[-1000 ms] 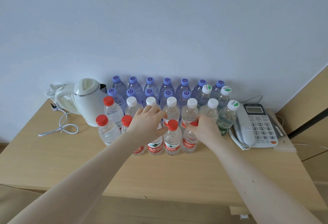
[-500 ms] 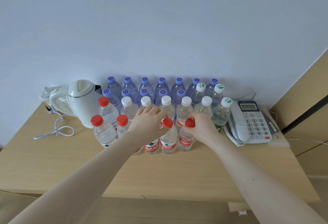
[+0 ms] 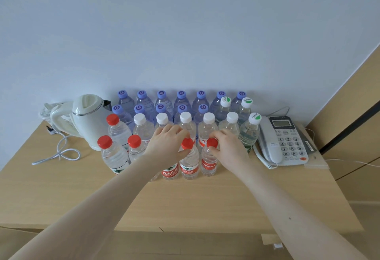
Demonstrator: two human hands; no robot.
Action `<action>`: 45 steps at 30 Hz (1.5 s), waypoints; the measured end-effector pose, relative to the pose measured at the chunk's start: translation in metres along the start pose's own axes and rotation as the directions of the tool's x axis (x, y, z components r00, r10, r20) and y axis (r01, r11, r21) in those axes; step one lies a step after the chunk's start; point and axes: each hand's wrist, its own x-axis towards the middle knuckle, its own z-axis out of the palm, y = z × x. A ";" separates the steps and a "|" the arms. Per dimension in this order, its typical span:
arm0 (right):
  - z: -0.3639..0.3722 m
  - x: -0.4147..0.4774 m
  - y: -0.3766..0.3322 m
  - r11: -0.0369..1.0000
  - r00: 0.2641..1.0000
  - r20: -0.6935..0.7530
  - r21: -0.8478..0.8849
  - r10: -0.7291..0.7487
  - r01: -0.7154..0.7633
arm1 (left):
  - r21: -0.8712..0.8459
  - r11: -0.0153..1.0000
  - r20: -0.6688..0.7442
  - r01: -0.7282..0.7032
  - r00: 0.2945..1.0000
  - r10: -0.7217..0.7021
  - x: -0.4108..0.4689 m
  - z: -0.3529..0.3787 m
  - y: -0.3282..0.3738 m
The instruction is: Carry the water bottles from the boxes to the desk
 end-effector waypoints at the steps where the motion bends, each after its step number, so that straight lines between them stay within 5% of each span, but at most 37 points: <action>1: 0.000 -0.001 0.000 1.000 1.000 -0.001 -0.005 -0.015 0.015 | 0.006 1.000 0.004 0.001 1.000 -0.001 0.001 -0.001 0.001; 25: -0.002 0.002 0.007 0.992 0.991 0.050 0.035 -0.123 0.122 | -0.019 0.992 0.140 0.126 0.983 -0.122 0.015 -0.004 0.024; 37: 0.004 0.000 0.009 0.992 0.992 0.031 0.040 -0.123 0.122 | 0.033 0.992 0.048 0.122 0.991 -0.124 0.011 0.008 0.023; 45: 0.006 -0.007 0.021 0.971 0.977 -0.107 0.130 -0.186 0.199 | 0.090 0.983 -0.010 0.159 0.987 -0.159 -0.001 0.012 0.030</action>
